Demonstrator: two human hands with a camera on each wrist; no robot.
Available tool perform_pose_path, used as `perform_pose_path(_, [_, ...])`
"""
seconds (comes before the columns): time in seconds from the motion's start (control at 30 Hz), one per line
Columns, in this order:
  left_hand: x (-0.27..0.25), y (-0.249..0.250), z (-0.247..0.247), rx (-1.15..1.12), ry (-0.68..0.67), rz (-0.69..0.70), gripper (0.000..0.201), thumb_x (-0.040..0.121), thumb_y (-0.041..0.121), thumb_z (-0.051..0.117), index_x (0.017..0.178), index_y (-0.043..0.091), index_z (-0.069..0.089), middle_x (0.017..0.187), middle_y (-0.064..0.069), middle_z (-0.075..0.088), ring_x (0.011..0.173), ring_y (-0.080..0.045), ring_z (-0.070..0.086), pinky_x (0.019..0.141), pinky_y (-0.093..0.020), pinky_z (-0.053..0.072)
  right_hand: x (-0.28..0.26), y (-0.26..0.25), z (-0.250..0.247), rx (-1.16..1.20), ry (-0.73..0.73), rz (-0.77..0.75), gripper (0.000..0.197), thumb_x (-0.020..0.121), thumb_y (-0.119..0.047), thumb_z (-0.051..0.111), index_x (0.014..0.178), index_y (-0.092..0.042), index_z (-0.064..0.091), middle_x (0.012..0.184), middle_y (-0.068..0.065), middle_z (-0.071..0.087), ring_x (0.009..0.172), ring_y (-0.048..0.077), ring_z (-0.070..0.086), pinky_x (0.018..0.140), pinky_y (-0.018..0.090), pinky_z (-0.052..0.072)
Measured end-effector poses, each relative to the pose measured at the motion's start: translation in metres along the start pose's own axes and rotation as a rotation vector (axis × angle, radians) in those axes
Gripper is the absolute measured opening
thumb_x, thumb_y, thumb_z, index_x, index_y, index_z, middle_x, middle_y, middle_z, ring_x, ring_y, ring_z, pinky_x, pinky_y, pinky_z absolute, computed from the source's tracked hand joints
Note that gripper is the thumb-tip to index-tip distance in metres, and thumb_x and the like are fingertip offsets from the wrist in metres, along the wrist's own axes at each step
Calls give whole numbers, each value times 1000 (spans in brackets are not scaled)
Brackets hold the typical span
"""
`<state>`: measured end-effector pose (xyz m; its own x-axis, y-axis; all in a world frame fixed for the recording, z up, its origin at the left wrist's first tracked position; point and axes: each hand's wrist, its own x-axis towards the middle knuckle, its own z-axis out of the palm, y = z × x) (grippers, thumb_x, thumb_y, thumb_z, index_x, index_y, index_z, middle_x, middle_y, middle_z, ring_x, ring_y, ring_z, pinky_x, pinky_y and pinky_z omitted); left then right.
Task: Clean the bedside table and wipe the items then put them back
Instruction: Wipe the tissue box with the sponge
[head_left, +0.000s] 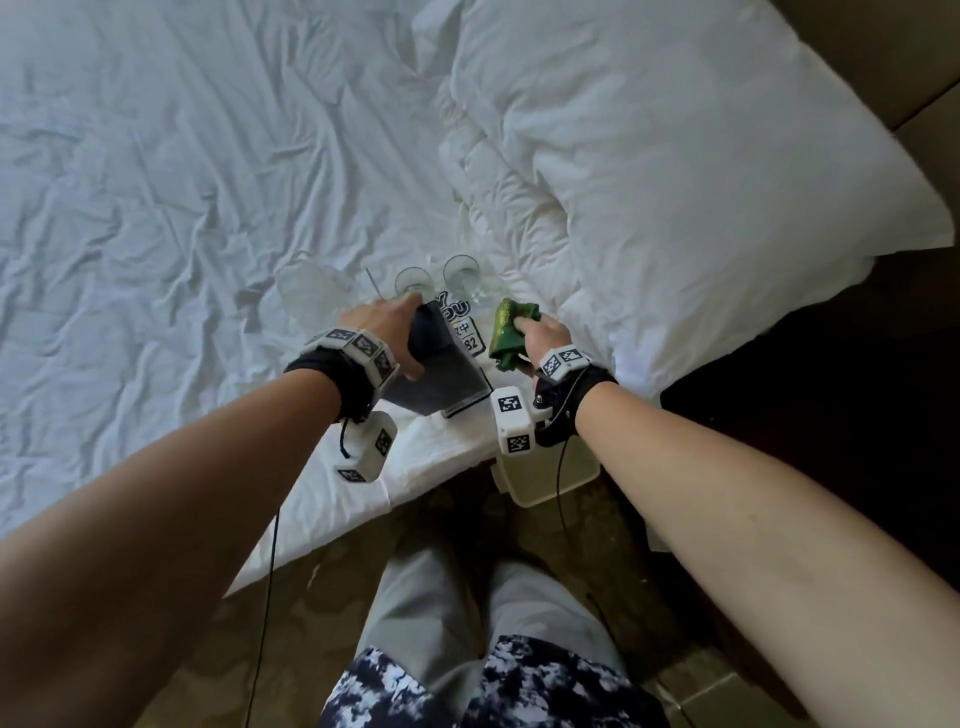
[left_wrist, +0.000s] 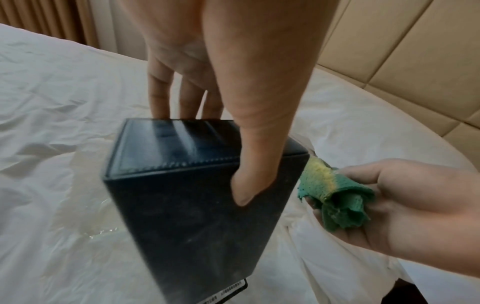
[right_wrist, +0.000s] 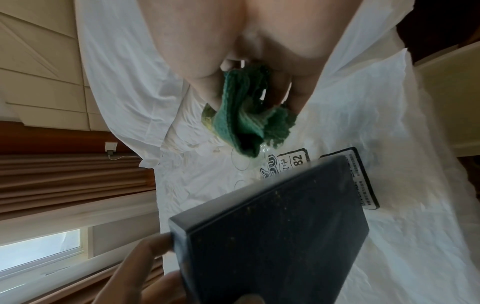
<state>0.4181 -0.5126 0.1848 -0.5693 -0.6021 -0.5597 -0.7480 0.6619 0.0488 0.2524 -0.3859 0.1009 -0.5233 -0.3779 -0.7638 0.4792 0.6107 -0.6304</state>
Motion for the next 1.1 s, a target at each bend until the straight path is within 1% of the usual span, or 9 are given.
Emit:
perform_pose_path(0.17, [2,-7,25,-54,26,-14,81,59,34,83,125,24,37,103,-9,64,95,-32,62,74,-37,42,-8,-5,1,-48,36,-14,7,85,-20,61,78,-18,64,92,9,67,99,36,65,90,51,54])
perform_pose_path(0.3, [3,-8,57,-157,45,-18,80,59,35,84,120,12,39,108,-13,59,98,-34,55,75,-41,48,3,12,-3,-90,63,1,6,87,-17,60,91,-18,63,95,9,65,96,34,64,90,46,54])
perform_pose_path(0.4, [6,-13,67,-221,80,-15,84,58,34,85,123,8,39,112,-15,54,101,-35,52,79,-42,46,7,26,-5,-137,64,12,10,93,-8,53,100,-12,60,94,8,61,86,25,57,70,27,50])
perform_pose_path(0.5, [8,-18,67,-257,89,6,83,60,40,84,125,10,42,115,-13,55,105,-34,52,83,-40,44,14,40,-5,-222,77,23,14,94,-6,49,104,-9,59,107,16,62,82,24,52,63,20,41])
perform_pose_path(0.6, [13,-25,67,-259,64,-3,77,60,34,84,120,9,43,111,-13,56,104,-34,53,78,-36,42,22,46,-2,-294,92,19,23,96,-3,45,113,-3,60,101,9,55,79,23,47,40,12,36])
perform_pose_path(0.7, [17,-37,68,-217,51,-30,69,59,29,83,112,9,44,106,-13,58,100,-33,54,70,-33,39,34,46,3,-342,109,13,22,96,-6,45,113,-7,59,108,9,59,90,26,52,60,13,41])
perform_pose_path(0.77, [16,-44,71,-193,52,-48,66,59,30,83,109,11,44,104,-11,59,99,-33,55,71,-37,44,44,46,9,-365,103,31,20,95,-8,46,108,-10,61,113,12,62,96,29,57,74,21,40])
perform_pose_path(0.9, [12,-51,76,-125,62,-72,71,62,34,81,117,13,42,103,-7,60,99,-32,57,76,-40,38,57,45,24,-422,51,25,23,94,-9,47,111,-10,63,102,9,60,86,23,52,73,24,38])
perform_pose_path(1.1, [6,-49,81,-198,91,-51,67,62,28,82,116,9,46,102,-9,61,91,-31,55,65,-35,37,62,46,40,-536,-32,0,25,93,-10,46,110,-9,64,97,7,61,87,24,54,74,24,39])
